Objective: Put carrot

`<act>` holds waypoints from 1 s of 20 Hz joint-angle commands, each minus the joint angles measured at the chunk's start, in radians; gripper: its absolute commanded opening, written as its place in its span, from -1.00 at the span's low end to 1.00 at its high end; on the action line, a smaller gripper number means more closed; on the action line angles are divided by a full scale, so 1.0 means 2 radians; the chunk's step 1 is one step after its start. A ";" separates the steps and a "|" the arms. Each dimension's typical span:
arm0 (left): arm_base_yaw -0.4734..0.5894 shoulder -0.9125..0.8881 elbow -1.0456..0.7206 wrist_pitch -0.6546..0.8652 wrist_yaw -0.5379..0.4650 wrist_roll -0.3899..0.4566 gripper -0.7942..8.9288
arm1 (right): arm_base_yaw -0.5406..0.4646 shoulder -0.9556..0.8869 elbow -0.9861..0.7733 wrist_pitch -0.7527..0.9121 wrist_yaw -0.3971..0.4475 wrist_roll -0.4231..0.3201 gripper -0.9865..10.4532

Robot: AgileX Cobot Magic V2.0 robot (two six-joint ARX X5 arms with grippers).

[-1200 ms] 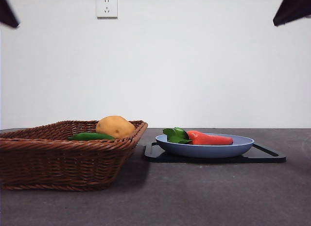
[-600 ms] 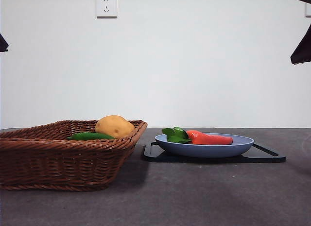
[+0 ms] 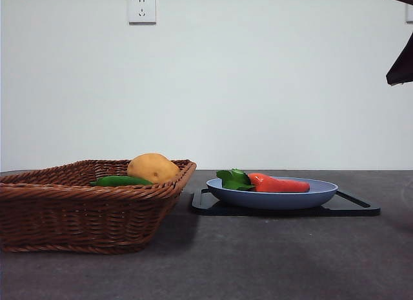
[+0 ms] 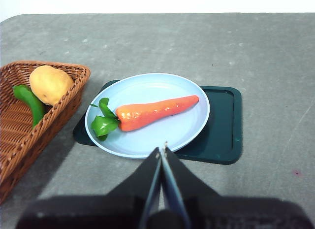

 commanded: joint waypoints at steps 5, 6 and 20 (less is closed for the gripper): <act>0.073 -0.044 -0.092 0.032 0.006 0.029 -0.82 | 0.003 0.001 0.004 0.005 0.003 0.007 -0.82; 0.075 -0.050 -0.113 0.032 0.006 0.029 -0.82 | 0.003 0.001 0.004 0.005 0.003 0.007 -0.82; 0.078 -0.081 -0.271 0.095 0.004 -0.024 -0.82 | 0.003 0.001 0.004 0.005 0.003 0.007 -0.82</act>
